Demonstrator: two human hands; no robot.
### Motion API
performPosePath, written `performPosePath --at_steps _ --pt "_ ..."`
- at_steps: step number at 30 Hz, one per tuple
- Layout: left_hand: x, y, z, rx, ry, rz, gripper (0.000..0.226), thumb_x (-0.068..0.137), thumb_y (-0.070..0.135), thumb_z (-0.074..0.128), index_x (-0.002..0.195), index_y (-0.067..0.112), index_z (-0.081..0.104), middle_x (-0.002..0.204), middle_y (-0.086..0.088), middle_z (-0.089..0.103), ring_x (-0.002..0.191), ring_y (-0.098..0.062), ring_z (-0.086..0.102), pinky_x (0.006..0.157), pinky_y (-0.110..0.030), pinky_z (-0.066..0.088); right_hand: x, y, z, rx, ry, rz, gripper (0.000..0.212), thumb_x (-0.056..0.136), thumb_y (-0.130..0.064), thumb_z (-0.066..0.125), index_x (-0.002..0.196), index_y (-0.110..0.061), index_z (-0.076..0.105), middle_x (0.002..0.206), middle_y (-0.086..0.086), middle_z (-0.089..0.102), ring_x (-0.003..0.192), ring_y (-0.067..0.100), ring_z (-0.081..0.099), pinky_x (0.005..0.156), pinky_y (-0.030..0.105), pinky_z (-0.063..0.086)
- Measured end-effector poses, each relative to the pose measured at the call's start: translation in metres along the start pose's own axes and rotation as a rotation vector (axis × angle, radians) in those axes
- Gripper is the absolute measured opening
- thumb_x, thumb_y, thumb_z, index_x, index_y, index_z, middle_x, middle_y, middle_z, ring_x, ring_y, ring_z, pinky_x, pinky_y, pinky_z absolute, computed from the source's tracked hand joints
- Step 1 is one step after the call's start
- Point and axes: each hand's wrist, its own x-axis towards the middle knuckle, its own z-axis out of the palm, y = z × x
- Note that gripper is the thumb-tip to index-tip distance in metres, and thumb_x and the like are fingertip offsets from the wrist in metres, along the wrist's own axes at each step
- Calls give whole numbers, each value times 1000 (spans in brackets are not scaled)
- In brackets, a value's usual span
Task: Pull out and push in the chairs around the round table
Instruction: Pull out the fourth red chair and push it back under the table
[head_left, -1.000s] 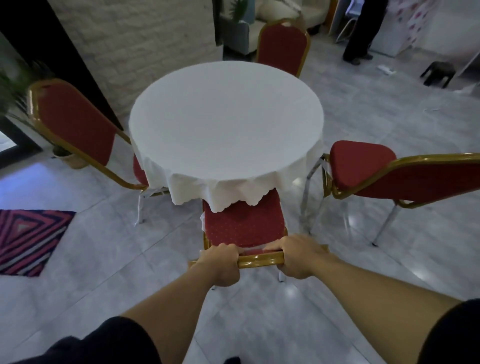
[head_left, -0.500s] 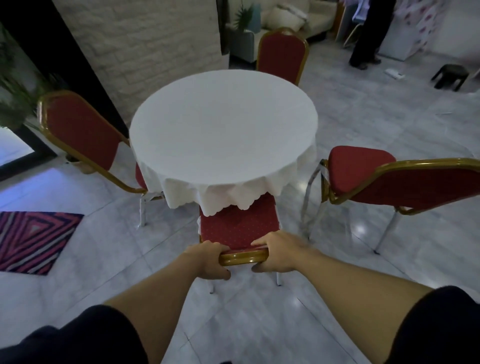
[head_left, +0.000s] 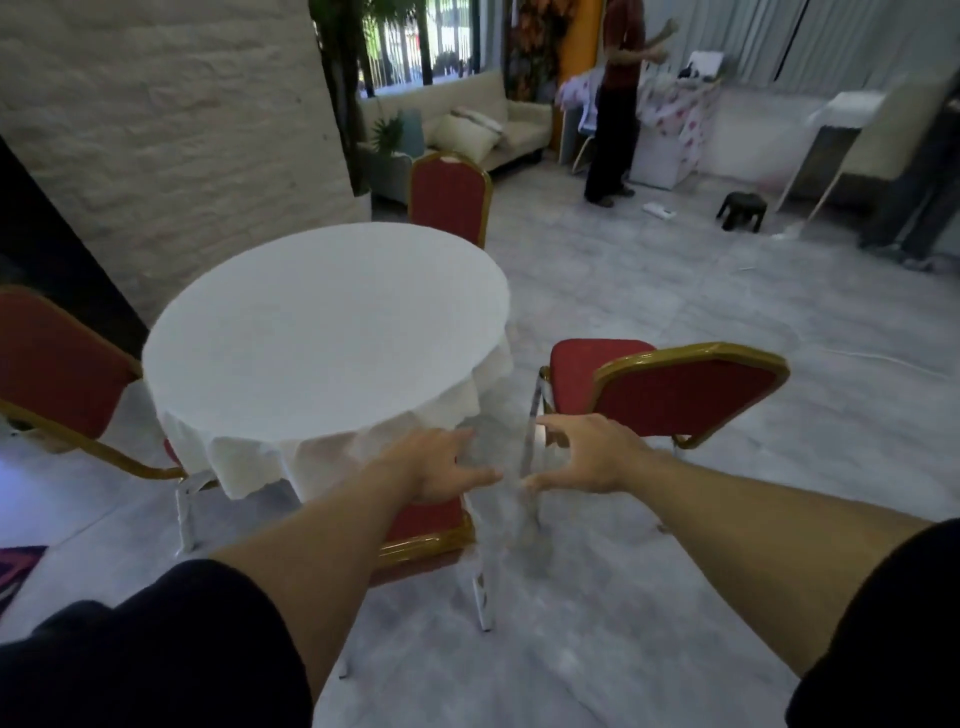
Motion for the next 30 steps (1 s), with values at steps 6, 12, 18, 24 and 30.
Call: performPosePath --at_steps 6,12,18,24,30 --pt "48 106 -16 114 49 113 101 87 86 43 164 23 32 167 -8 42 151 -31 41 121 -47 33 -37 82 -51 5 89 99 120 70 -88 73 166 -28 33 166 3 47 149 31 48 115 52 45" --pt "126 186 -21 158 79 232 94 81 84 50 157 30 40 141 -6 68 125 -29 65 106 -51 50 -50 167 -86 21 191 219 120 70 -85 76 166 -26 32 167 3 46 151 28 46 118 51 43" --pt "214 244 -28 231 75 309 99 81 86 51 159 26 36 150 -6 57 133 -32 57 110 -54 46 -47 239 -118 84 283 304 106 66 -78 82 158 -41 43 155 -11 57 143 19 51 111 44 48" --pt "297 281 -37 267 4 320 107 83 79 59 166 23 23 166 -12 41 149 -36 43 119 -59 35 -7 304 -144 99 260 455 109 74 -70 84 163 -29 38 162 0 51 149 27 46 116 47 42" --pt "353 293 -23 239 -82 295 108 81 74 66 166 24 22 163 -10 43 145 -37 47 116 -61 38 50 342 -147 119 178 440 114 75 -65 87 166 -26 31 166 5 46 151 29 43 118 47 40"
